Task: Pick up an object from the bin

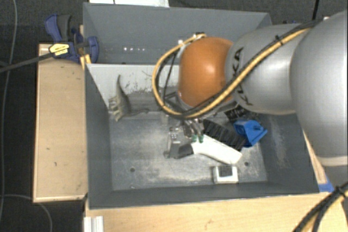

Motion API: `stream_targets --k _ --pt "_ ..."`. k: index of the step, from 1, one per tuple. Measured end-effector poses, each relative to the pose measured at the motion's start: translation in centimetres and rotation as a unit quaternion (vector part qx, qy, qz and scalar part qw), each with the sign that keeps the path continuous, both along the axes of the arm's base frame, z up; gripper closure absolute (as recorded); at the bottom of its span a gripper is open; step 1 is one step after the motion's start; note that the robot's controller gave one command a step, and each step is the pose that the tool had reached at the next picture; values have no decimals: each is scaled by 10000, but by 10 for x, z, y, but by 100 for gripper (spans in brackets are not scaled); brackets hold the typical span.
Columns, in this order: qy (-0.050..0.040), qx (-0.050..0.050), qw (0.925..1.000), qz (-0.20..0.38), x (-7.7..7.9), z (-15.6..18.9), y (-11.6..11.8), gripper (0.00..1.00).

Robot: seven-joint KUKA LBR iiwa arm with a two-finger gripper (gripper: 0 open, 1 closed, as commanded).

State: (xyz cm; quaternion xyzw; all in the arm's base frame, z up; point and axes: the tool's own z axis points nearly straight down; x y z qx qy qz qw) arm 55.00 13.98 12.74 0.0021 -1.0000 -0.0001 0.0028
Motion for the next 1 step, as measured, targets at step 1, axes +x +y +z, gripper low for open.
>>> stream_targets --k 1 --pt "-39 6 10000 -23 2 5 -1 0"
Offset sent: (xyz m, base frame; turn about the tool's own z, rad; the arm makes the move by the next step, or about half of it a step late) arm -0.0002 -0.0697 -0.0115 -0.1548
